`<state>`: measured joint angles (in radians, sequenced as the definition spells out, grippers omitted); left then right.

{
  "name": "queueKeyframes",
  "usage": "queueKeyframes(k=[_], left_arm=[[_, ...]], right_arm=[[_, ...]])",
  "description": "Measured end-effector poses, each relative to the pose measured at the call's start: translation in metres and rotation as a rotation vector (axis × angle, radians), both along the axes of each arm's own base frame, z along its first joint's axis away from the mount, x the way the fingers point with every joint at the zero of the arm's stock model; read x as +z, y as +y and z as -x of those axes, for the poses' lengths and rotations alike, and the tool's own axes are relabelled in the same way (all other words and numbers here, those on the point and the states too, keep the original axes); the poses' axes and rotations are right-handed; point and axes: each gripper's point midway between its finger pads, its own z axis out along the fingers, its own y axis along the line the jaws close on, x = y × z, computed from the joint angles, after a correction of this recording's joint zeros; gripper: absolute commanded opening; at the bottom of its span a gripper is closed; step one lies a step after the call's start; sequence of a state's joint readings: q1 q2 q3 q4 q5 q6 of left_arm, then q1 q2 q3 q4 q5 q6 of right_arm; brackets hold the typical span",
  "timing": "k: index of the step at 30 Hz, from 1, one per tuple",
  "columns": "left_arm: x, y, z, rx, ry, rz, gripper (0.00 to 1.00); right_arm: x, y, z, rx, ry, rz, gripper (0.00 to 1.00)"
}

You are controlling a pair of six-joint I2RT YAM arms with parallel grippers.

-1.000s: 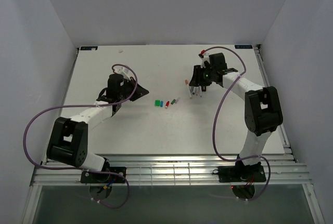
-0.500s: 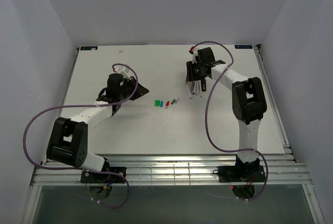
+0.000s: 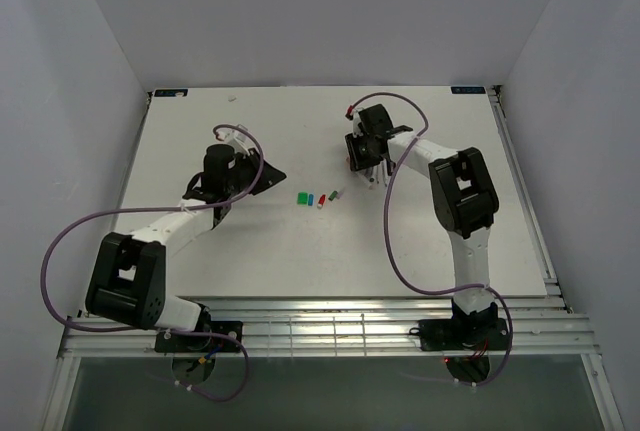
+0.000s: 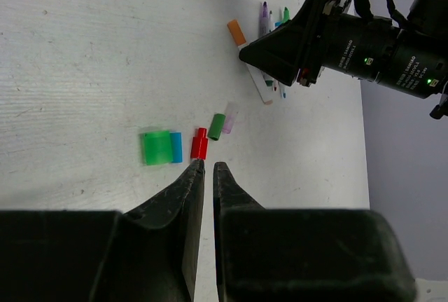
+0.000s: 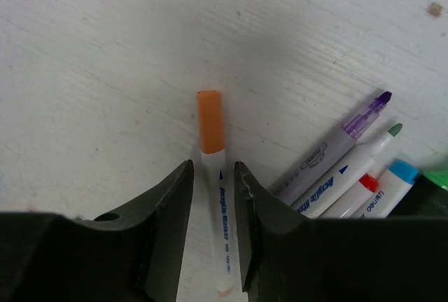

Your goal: Open the pen caps

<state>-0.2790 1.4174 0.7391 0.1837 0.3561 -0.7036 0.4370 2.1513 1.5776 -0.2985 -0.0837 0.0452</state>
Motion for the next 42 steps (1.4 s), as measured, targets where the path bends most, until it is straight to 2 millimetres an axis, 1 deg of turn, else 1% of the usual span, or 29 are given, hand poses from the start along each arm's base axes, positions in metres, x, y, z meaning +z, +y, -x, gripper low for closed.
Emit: queueKeyframes(k=[3,9,12,13,16,19,21,23,24,25,28,32,34,36,38,42], left_arm=[[-0.001,0.001,0.004,0.0,0.002,0.003,0.23],[0.006,0.0,0.008,-0.004,-0.011,0.018,0.24],[0.01,-0.001,0.009,-0.012,-0.016,0.027,0.25],[0.01,-0.002,0.01,-0.015,-0.015,0.031,0.25],[0.009,-0.003,0.013,-0.022,-0.006,0.038,0.26],[0.006,-0.005,0.017,-0.036,0.01,0.048,0.28],[0.007,-0.007,0.019,-0.048,0.013,0.057,0.31],[0.009,-0.009,0.021,-0.067,0.016,0.069,0.38],[0.009,-0.01,0.022,-0.075,0.017,0.074,0.4],[0.011,-0.012,0.023,-0.087,0.014,0.083,0.46],[0.022,-0.022,0.027,-0.133,-0.013,0.124,0.54],[0.041,-0.042,0.034,-0.216,-0.067,0.191,0.57],[0.047,-0.054,0.039,-0.258,-0.085,0.219,0.57],[0.051,-0.064,0.043,-0.291,-0.097,0.244,0.56],[0.051,-0.072,0.047,-0.313,-0.101,0.267,0.56],[0.042,-0.086,0.056,-0.341,-0.073,0.303,0.53]], right_arm=[[-0.003,0.002,0.003,-0.004,-0.011,0.033,0.34],[-0.005,0.003,0.005,-0.022,-0.049,0.082,0.25],[-0.006,0.003,0.009,-0.027,-0.069,0.096,0.14],[-0.006,0.004,0.01,-0.027,-0.075,0.098,0.08],[-0.005,0.007,0.012,-0.025,-0.088,0.098,0.08],[-0.003,0.009,0.019,-0.018,-0.088,0.094,0.08],[-0.003,0.009,0.028,-0.011,-0.074,0.095,0.08],[0.0,0.007,0.041,-0.002,-0.058,0.094,0.08],[0.005,0.006,0.048,0.002,-0.049,0.089,0.08],[0.011,0.006,0.055,0.01,-0.048,0.075,0.08],[0.044,0.011,0.077,0.048,-0.061,-0.017,0.08],[0.09,0.024,0.107,0.111,-0.098,-0.198,0.08],[0.105,0.031,0.124,0.145,-0.102,-0.291,0.08],[0.11,0.037,0.139,0.172,-0.085,-0.369,0.08],[0.111,0.043,0.151,0.196,-0.056,-0.433,0.08],[0.11,0.054,0.169,0.226,0.013,-0.535,0.08]])
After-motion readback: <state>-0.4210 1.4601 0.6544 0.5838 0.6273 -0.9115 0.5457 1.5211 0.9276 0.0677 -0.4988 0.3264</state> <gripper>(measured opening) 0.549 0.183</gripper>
